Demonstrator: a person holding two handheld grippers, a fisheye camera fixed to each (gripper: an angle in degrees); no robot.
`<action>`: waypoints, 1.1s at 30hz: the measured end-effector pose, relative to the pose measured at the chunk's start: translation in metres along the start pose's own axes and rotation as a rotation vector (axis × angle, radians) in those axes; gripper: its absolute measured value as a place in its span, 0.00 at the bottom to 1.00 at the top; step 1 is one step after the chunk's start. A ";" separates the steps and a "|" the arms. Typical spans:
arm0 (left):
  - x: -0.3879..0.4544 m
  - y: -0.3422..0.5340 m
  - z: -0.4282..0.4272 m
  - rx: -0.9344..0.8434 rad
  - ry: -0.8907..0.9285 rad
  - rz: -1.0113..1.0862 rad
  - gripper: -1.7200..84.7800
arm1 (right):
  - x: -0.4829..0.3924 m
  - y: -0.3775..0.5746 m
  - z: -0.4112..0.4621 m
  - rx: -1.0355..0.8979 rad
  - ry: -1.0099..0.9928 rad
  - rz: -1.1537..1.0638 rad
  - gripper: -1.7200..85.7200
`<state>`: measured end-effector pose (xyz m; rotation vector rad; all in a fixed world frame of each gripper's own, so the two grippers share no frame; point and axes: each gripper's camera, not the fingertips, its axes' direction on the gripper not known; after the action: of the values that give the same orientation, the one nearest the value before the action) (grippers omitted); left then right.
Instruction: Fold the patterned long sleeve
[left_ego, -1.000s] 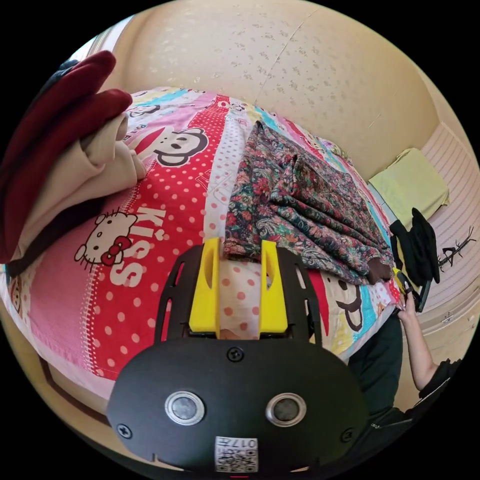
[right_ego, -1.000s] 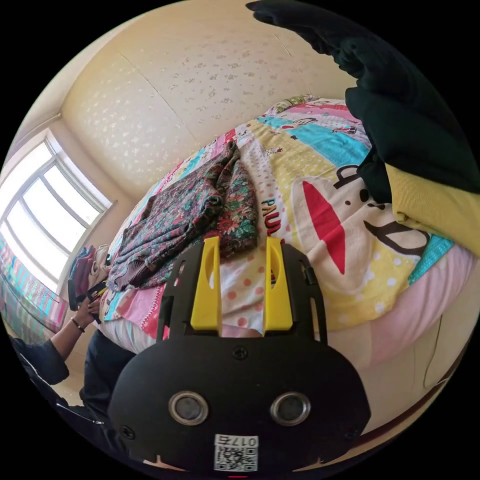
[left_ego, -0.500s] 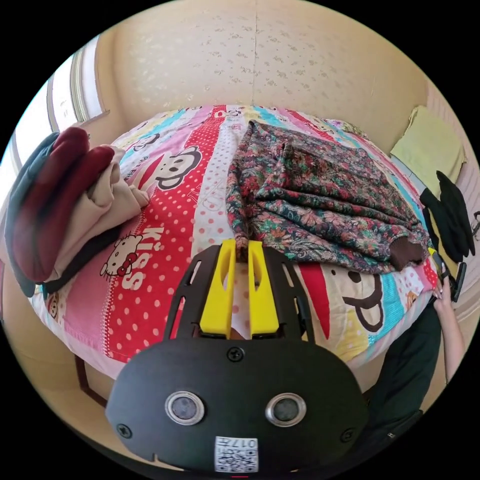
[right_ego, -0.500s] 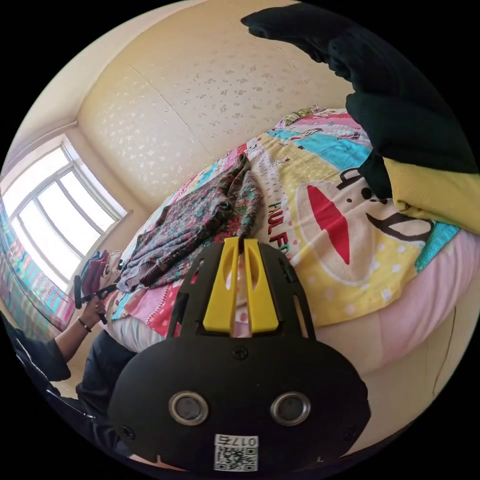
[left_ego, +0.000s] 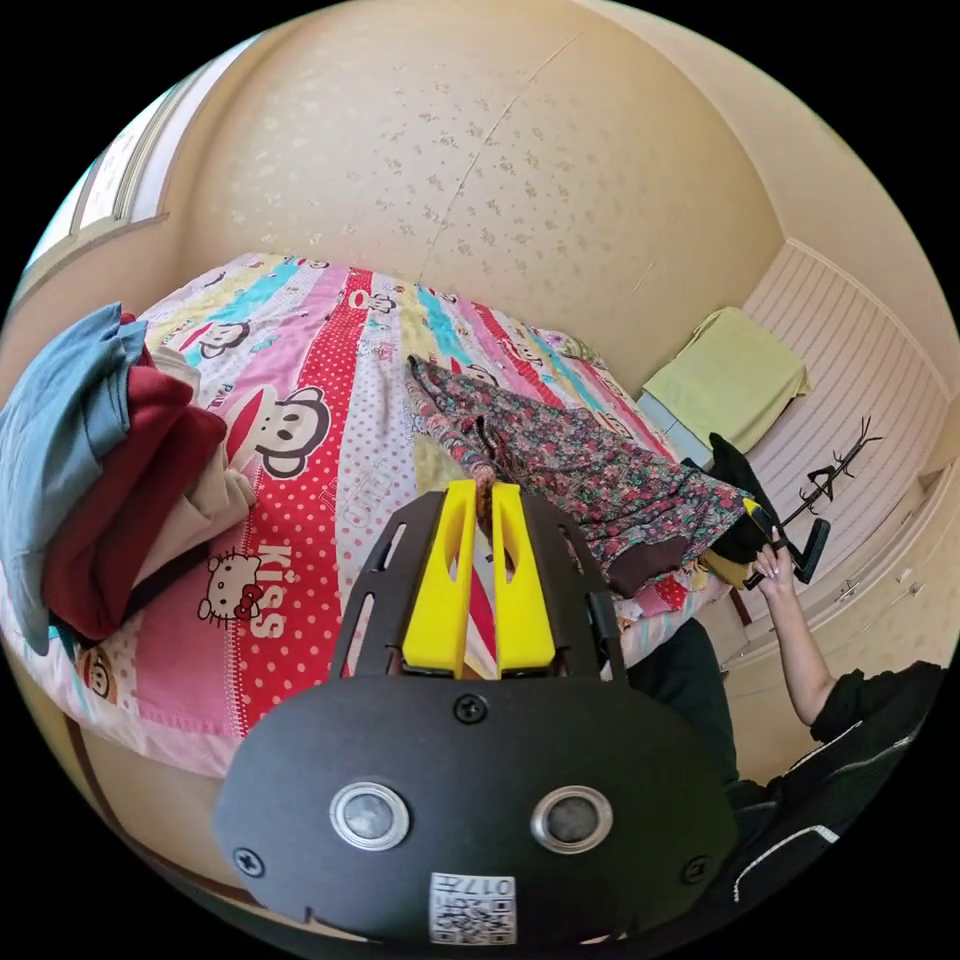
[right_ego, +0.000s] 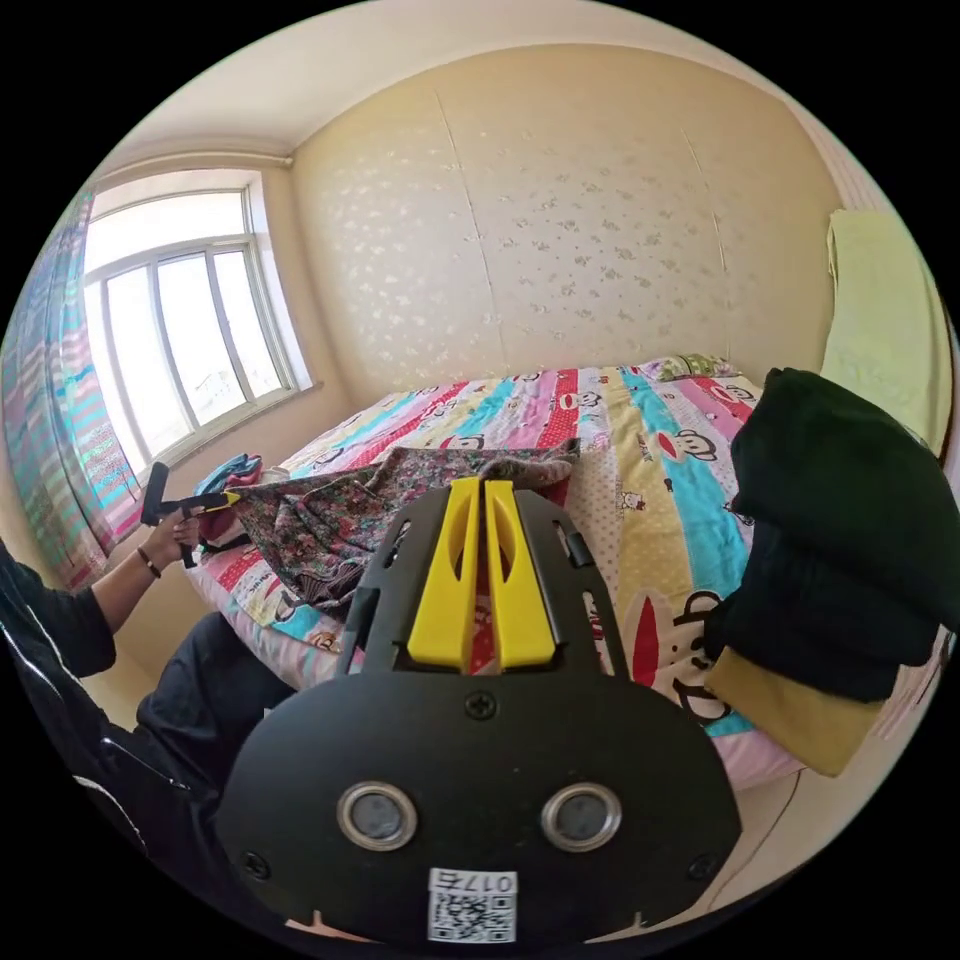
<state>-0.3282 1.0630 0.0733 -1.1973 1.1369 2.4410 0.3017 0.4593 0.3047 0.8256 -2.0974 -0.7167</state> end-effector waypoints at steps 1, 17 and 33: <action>-0.002 0.007 -0.012 -0.002 0.020 -0.004 0.04 | 0.001 0.001 -0.015 0.003 -0.019 0.011 0.03; -0.027 0.169 -0.103 -0.164 0.291 -0.171 0.05 | -0.011 0.107 -0.125 -0.119 -0.009 0.134 0.03; -0.227 -0.125 0.197 -0.181 0.496 -0.711 0.09 | 0.151 -0.137 0.268 -0.438 0.176 0.231 0.03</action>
<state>-0.2377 1.3231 0.2471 -1.9222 0.4347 1.7701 0.0542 0.3182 0.1254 0.3829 -1.7498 -0.8969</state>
